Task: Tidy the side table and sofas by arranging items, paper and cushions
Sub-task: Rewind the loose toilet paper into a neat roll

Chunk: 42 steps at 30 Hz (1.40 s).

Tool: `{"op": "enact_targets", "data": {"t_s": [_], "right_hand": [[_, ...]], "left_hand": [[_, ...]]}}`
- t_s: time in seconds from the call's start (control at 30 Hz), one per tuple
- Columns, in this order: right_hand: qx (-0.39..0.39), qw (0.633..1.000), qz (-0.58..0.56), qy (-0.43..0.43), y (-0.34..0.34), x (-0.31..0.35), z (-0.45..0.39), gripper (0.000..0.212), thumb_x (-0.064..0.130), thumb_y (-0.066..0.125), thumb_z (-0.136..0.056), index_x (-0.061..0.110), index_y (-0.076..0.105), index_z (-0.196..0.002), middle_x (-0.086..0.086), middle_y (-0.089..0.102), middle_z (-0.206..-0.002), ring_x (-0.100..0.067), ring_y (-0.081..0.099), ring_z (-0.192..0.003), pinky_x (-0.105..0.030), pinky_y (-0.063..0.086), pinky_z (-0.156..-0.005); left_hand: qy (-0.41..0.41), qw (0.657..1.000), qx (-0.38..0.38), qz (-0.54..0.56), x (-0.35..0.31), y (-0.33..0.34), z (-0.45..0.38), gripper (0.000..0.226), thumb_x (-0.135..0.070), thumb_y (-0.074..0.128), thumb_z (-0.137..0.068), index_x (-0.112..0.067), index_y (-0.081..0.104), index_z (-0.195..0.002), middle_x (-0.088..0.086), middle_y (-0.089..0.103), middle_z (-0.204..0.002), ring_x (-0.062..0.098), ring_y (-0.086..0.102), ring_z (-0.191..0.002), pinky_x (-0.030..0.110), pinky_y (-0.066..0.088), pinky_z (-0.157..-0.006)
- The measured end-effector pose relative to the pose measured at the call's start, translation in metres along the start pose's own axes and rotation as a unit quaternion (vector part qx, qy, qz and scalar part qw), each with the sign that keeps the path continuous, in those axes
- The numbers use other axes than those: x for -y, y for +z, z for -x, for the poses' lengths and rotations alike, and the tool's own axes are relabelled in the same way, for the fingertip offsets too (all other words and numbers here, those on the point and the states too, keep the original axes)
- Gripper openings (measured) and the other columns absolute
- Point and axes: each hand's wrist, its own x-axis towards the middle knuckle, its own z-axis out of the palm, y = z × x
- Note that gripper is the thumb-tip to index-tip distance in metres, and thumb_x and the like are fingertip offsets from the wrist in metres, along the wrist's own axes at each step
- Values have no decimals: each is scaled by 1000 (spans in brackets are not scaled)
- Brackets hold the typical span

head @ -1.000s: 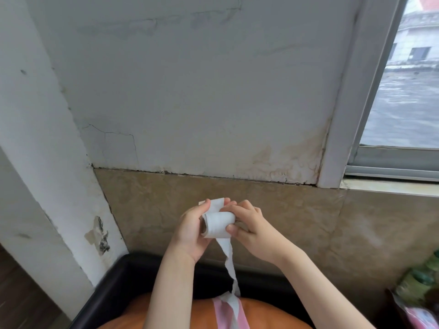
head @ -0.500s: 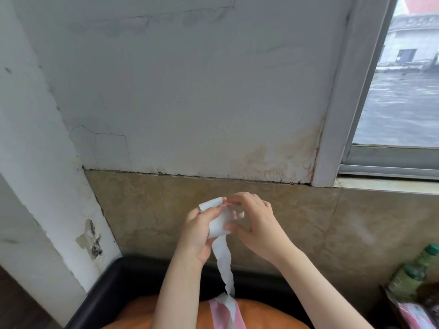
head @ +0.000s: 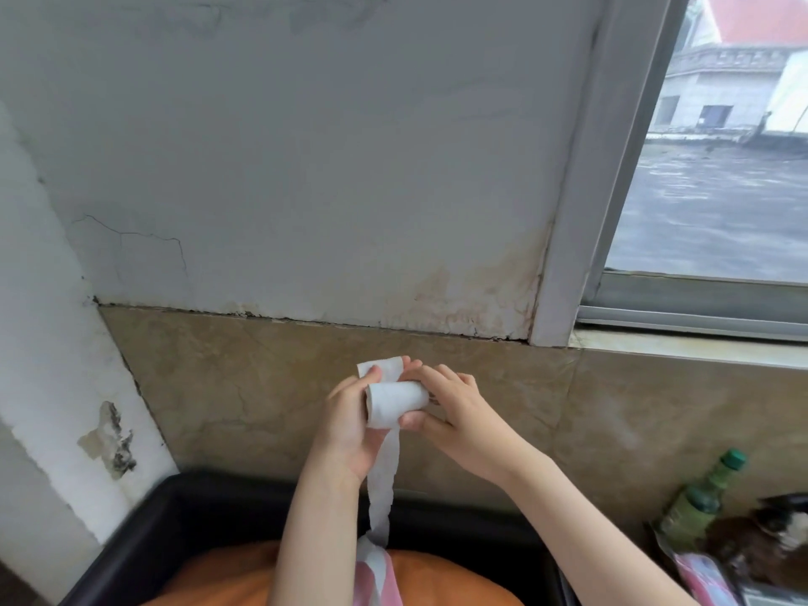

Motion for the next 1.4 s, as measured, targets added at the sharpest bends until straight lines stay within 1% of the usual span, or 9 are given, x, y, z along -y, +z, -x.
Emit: {"op": "enact_targets", "data": {"t_s": [0.17,0.33,0.47,0.57,0.7,0.87,1.03,1.27,1.4], "right_hand": [[36,994,-86,54,-13,-4,-4,22,35,51,-93,22,52,-112,-5,57,-95,-20,51,-94,-32,37,-85],[-61,972,-212,80,-16,4,-9,24,26,65,-87,22,48,-103,8,64,-97,1,64,-85,-21,53,-73],[-96,982,-145,-68,-15,2,-12,40,37,75,-71,34,51,-103,20,57,-109,3,52,-101,-11,39,-86],[-31,987,-57,-149,-10,0,-17,62,35,77,-67,39,46,-120,22,44,-129,-2,40,-121,-27,33,-100],[-44,985,-24,-167,-7,1,-19,51,21,70,-74,34,51,-120,14,56,-124,-1,42,-115,-23,27,-95],[47,989,-25,-140,-24,3,-21,30,28,65,-86,24,51,-112,18,50,-103,6,37,-93,-17,22,-98],[112,989,-70,-64,-45,3,-26,18,35,52,-93,19,46,-96,15,47,-72,-9,41,-74,-22,29,-69],[-87,989,12,-117,-36,-1,-32,55,53,62,-74,24,46,-119,18,48,-107,-2,41,-101,-25,21,-84],[-87,977,56,-188,-34,-8,-38,60,29,74,-65,25,51,-120,9,58,-122,-7,41,-113,-34,24,-92]], "left_hand": [[8,999,37,12,-5,16,9,48,-43,45,-90,-4,64,-111,11,71,-108,23,69,-92,33,54,-74],[60,997,-30,-36,-9,27,17,23,-12,53,-91,-6,64,-110,10,72,-105,23,68,-93,30,57,-69],[42,987,-153,-24,-16,29,22,19,-8,45,-96,-9,65,-96,12,70,-84,22,67,-71,28,52,-54],[26,982,-188,-2,-20,28,24,16,-7,46,-96,-7,63,-96,15,66,-82,25,65,-72,33,51,-58],[39,983,-179,-4,-22,31,30,22,-7,44,-98,-11,65,-90,14,68,-88,26,66,-78,33,52,-55],[74,985,-154,-38,-15,29,29,31,-27,47,-98,-5,63,-114,14,70,-104,27,68,-93,36,54,-70],[135,984,-44,-106,-16,39,29,39,-39,60,-82,-5,69,-99,9,72,-86,17,68,-78,28,54,-68],[124,967,-220,23,-20,57,13,17,-11,52,-94,-5,65,-85,12,65,-79,23,63,-70,26,51,-55],[61,968,-239,40,-26,63,11,15,-9,49,-96,-3,62,-92,17,63,-86,28,61,-77,36,49,-64]]}}
